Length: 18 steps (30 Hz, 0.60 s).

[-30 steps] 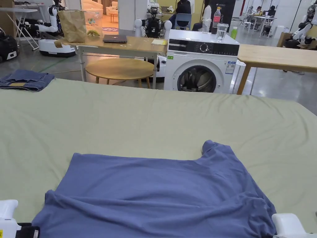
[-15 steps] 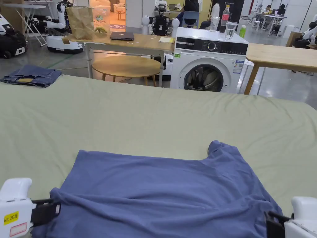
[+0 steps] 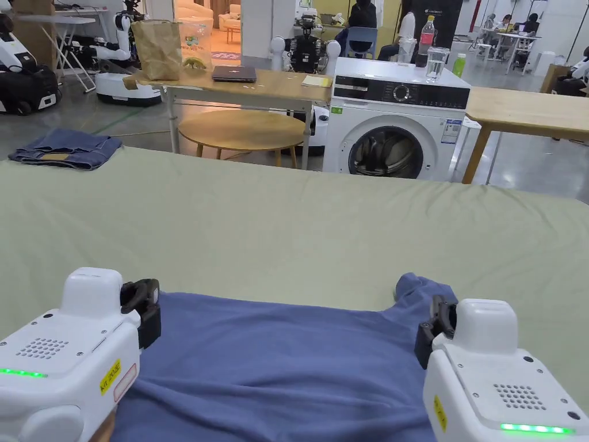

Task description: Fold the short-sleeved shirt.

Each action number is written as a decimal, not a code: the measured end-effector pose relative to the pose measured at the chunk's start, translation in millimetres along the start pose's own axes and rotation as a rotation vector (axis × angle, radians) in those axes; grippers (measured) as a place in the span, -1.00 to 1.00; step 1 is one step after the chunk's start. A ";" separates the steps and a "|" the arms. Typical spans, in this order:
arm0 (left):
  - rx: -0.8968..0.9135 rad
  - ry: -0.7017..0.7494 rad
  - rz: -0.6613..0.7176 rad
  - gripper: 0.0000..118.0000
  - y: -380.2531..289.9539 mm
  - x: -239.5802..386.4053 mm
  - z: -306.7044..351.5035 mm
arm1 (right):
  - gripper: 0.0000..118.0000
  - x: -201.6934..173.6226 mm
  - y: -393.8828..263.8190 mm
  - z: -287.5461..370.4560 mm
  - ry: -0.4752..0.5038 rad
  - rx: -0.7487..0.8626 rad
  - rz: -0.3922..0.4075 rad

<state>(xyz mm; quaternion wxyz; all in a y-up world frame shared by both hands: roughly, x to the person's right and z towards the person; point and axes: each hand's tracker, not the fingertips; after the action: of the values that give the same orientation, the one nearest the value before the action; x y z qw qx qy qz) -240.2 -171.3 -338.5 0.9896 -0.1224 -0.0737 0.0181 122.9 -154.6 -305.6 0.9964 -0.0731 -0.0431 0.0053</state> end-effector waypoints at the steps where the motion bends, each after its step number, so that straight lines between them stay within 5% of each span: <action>1: 0.013 0.008 0.007 -1.00 3.6 1.1 -1.7 | -1.00 -5.7 1.6 -3.0 -0.009 -0.021 0.011; 9: -0.117 0.032 0.036 -1.00 18.9 -28.2 -45.6 | -1.00 -21.9 1.1 -32.2 0.038 -0.083 0.035; 18: -0.549 -0.066 0.169 -1.00 23.4 -97.3 -166.9 | -1.00 -5.8 -15.0 -67.0 0.043 -0.213 0.030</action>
<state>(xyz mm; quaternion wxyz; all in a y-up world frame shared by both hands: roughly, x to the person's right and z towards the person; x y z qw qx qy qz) -311.7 -193.8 -518.1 0.9114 -0.3909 -0.0975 0.0836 123.0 -179.3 -370.0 0.9835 -0.1794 -0.0208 0.0140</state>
